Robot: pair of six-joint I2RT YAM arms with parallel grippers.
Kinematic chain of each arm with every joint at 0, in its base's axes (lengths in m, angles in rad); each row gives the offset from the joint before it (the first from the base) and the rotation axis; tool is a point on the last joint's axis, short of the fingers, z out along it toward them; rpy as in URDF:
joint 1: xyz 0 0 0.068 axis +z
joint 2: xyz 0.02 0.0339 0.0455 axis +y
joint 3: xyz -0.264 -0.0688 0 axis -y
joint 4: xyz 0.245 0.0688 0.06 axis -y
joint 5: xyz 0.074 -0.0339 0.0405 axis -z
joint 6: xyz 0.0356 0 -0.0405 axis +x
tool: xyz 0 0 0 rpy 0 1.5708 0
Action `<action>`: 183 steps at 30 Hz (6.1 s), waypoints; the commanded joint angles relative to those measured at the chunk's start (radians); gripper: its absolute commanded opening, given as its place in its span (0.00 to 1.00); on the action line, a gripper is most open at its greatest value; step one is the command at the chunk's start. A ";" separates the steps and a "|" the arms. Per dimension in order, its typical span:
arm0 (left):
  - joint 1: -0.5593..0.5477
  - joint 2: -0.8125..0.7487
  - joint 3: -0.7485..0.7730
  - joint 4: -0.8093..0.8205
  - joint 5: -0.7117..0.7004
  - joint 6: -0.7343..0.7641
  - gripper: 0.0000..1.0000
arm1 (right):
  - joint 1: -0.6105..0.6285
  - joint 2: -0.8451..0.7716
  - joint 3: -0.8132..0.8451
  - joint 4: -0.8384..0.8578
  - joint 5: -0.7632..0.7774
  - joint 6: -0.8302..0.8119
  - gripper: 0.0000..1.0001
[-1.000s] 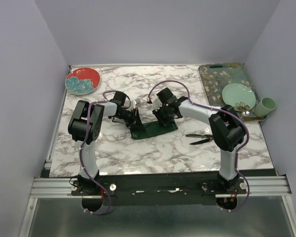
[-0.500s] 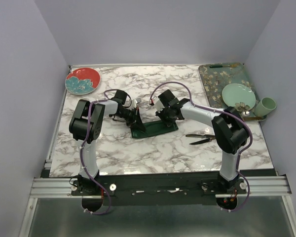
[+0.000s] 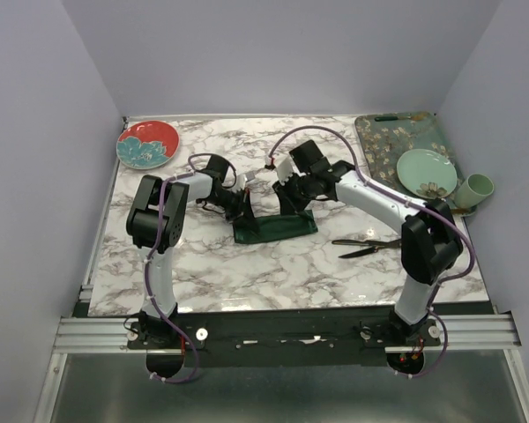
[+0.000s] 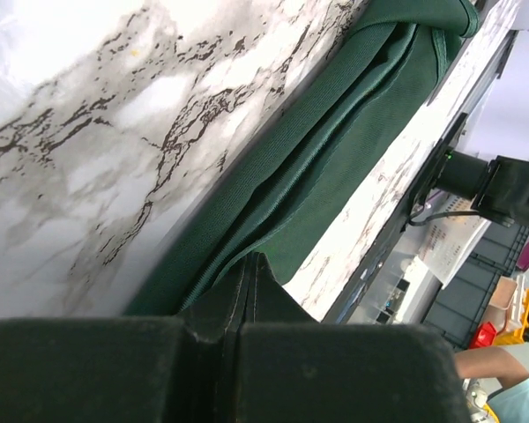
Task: Fold the napkin into a case and place the utensils inside
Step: Smooth out the smaller rectangle-folded napkin at the center of the board.
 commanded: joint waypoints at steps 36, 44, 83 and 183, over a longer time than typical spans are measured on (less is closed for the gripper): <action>0.040 0.054 -0.106 0.022 0.113 0.105 0.09 | -0.005 0.268 0.063 -0.085 -0.148 0.140 0.21; 0.040 0.064 -0.108 -0.014 0.064 0.133 0.03 | -0.114 0.084 0.126 -0.131 -0.392 0.270 0.33; -0.076 -0.071 0.015 -0.005 0.208 0.073 0.14 | -0.353 0.392 -0.043 -0.002 -0.497 0.463 0.26; -0.267 0.035 -0.109 0.696 -0.194 -0.484 0.20 | -0.348 0.307 -0.010 0.059 -0.336 0.408 0.23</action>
